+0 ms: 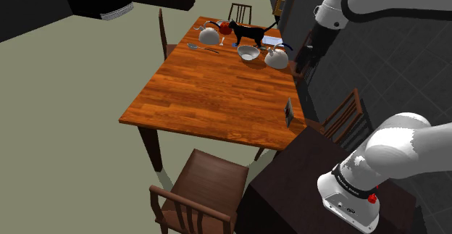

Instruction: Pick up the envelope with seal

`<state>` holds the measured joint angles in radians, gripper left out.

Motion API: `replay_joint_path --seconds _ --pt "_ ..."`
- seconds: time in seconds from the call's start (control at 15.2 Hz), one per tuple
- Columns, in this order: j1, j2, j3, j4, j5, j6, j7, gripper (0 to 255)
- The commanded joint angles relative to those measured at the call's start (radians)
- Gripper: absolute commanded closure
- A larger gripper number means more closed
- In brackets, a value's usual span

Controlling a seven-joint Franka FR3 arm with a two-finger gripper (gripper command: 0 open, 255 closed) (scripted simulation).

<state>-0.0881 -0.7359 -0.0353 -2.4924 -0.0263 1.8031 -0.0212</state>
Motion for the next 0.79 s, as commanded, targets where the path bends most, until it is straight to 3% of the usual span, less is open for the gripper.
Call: replay_joint_path --seconds 0.0,0.73 --pt "-0.024 0.033 -0.009 -0.037 -0.005 0.07 0.03 0" --pt "-0.147 0.286 -0.066 -0.179 -0.028 0.459 0.184 0"
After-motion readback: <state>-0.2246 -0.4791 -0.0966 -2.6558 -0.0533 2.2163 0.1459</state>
